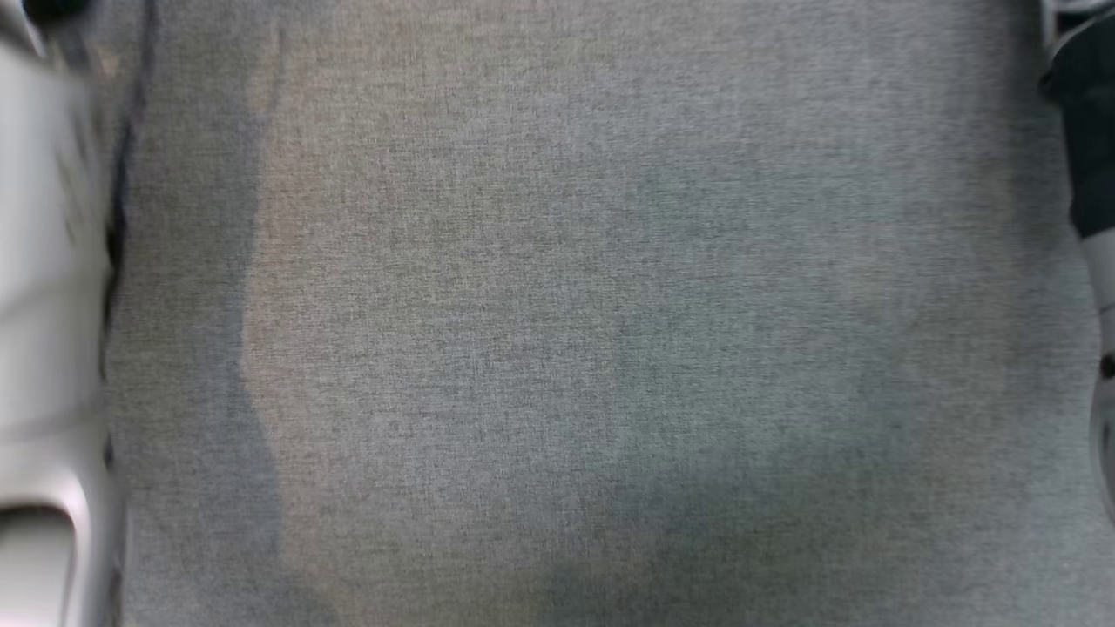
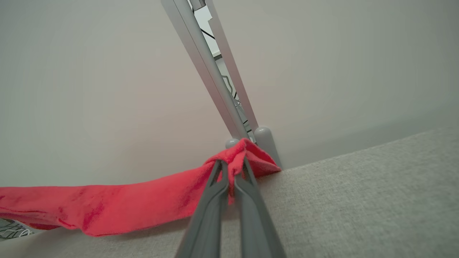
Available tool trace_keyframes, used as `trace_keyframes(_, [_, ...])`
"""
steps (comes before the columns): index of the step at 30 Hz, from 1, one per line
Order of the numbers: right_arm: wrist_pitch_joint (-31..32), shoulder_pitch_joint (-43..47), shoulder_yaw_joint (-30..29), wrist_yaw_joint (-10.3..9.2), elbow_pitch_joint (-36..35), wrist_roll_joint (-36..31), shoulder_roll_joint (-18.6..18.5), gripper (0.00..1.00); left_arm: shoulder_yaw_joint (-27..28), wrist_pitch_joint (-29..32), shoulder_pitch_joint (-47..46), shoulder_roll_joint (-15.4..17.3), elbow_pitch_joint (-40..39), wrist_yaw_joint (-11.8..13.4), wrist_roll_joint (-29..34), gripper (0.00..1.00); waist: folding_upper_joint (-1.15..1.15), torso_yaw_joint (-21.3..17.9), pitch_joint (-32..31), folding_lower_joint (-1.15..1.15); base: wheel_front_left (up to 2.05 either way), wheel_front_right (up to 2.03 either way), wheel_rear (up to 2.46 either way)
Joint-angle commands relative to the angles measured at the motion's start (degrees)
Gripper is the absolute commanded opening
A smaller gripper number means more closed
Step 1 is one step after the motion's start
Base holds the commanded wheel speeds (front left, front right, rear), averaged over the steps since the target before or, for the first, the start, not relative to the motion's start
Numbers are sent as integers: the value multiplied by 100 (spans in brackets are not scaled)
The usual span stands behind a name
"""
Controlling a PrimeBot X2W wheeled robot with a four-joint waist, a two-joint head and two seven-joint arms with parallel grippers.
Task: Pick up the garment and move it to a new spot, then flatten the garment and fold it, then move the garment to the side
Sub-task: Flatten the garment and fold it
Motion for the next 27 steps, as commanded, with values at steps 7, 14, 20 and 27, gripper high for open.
trace_keyframes(7, [235,1132,724,3,-603,1099,-202,0,242,-25,2204,91,-1636,-36,-456,0,0,-95,-674,-1,0,0,0])
trace_keyframes(14, [171,2259,1173,3,-1626,2117,-560,0,379,-25,4228,-233,-3037,10,-518,0,0,-35,-1352,-1,0,0,0])
trace_keyframes(20, [80,3138,1315,3,-2254,2517,-835,0,273,-14,5407,-382,-3253,98,-651,0,0,2,-1793,-1,0,0,0])
trace_keyframes(27, [-17,4630,1202,3,-2945,2673,-1149,0,413,-24,6944,-589,-3159,369,-876,0,0,93,-2400,-1,0,0,0])
